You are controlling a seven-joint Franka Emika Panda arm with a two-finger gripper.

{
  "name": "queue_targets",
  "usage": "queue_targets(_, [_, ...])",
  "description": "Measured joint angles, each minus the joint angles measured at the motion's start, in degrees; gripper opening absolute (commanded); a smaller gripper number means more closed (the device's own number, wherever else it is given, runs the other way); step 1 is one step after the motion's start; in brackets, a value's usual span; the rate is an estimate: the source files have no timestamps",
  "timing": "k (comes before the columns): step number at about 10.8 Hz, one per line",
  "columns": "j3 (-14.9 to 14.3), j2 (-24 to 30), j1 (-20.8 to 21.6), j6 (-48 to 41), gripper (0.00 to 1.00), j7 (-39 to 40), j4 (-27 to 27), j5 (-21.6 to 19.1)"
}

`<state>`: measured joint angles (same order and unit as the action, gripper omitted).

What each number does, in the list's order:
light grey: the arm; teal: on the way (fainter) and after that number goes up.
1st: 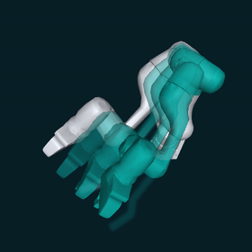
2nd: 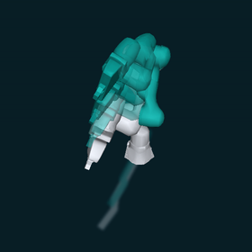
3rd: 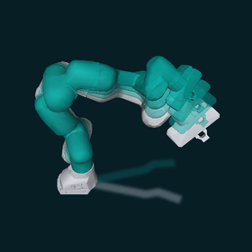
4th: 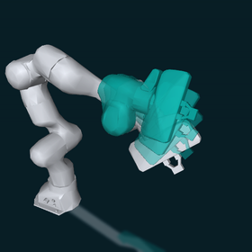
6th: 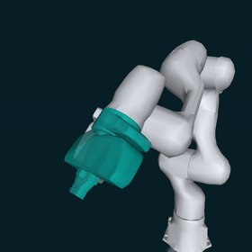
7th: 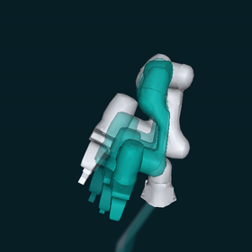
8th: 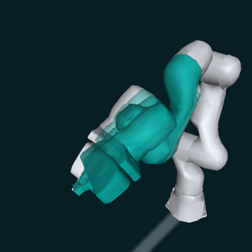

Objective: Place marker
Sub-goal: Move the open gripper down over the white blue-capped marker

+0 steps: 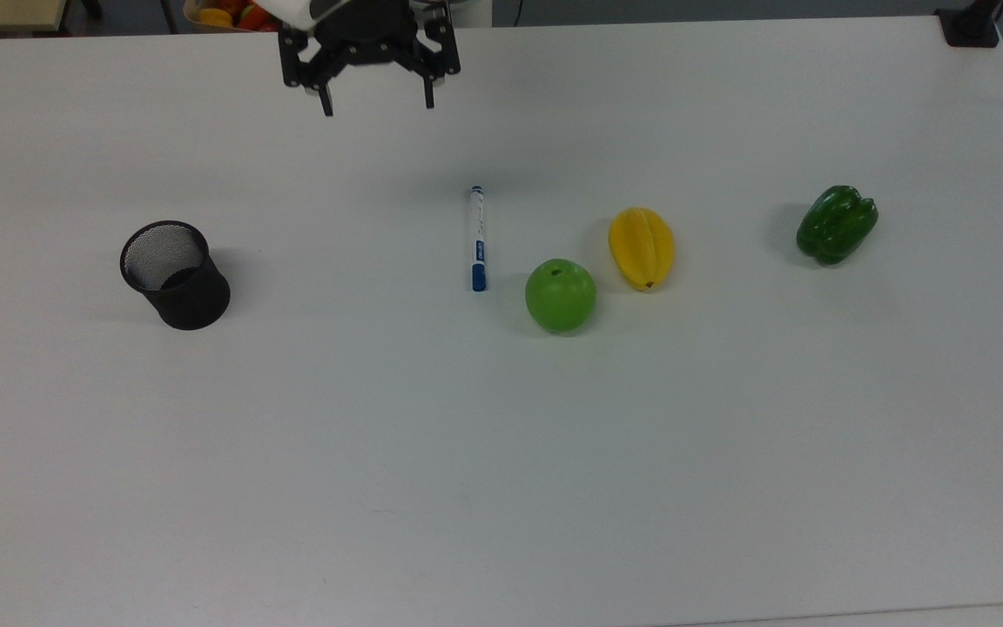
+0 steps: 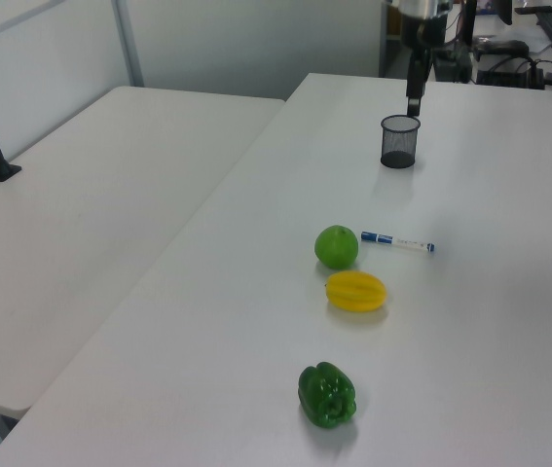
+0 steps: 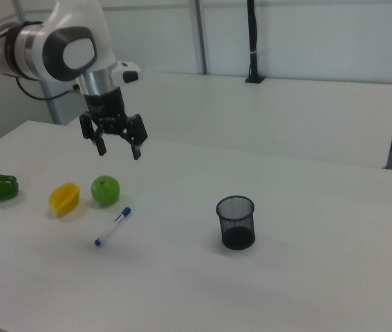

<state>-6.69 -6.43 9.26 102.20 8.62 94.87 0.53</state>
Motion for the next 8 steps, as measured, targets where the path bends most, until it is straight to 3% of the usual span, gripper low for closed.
queue_targets(8, [0.03,-8.39,3.02,13.82,1.0,-4.69,5.76,0.0])
